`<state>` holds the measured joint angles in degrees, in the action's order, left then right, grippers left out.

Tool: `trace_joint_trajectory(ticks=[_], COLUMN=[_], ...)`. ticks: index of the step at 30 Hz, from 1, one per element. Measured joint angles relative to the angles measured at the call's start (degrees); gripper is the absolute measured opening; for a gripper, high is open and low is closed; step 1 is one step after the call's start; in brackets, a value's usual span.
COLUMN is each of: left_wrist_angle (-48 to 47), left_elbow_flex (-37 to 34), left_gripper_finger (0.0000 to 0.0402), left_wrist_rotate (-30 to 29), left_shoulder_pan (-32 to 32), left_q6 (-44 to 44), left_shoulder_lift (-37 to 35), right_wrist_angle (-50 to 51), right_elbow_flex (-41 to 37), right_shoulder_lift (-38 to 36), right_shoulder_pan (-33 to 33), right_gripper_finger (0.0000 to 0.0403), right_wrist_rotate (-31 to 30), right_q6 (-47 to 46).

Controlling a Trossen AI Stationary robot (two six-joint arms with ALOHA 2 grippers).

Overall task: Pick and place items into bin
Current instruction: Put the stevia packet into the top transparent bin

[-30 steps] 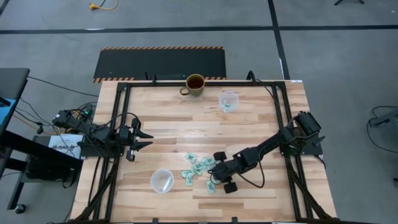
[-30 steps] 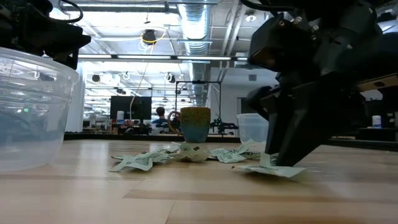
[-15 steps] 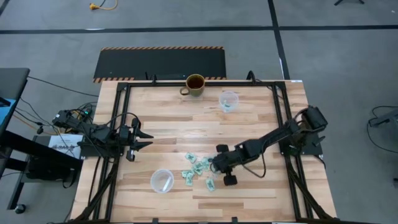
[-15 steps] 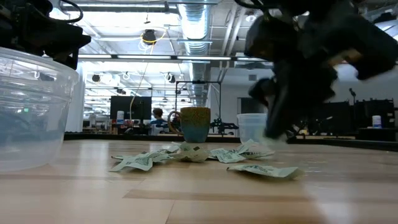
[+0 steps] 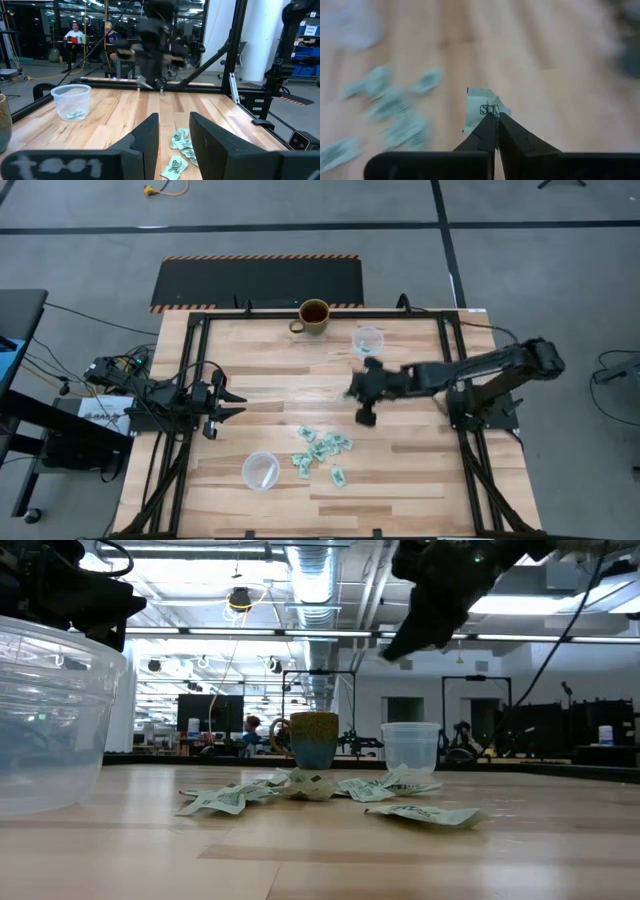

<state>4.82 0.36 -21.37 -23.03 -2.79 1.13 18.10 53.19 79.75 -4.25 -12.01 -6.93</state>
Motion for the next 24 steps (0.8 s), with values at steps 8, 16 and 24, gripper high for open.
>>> trace_joint_trajectory(ticks=[8, 16, 24], left_wrist_angle=[0.0, 0.0, 0.0], left_elbow_flex=[0.0, 0.0, 0.0], left_gripper_finger=[0.0098, 0.0098, 0.0098], left_wrist_rotate=[0.0, 0.0, 0.0], left_shoulder_pan=[0.0, 0.0, 0.0], left_q6=[0.0, 0.0, 0.0], left_shoulder_lift=[0.0, 0.0, 0.0], right_wrist_angle=[3.3, 3.1, 4.8], right_elbow_flex=[0.0, 0.1, 0.1], right_shoulder_lift=[-6.9, -6.4, -6.2], right_shoulder_pan=[12.7, 24.7, 29.2], right_gripper_finger=[0.0002, 0.0006, 0.0006], right_wrist_rotate=[-10.2, -10.8, -5.7], right_q6=[4.6, 8.9, 9.0])
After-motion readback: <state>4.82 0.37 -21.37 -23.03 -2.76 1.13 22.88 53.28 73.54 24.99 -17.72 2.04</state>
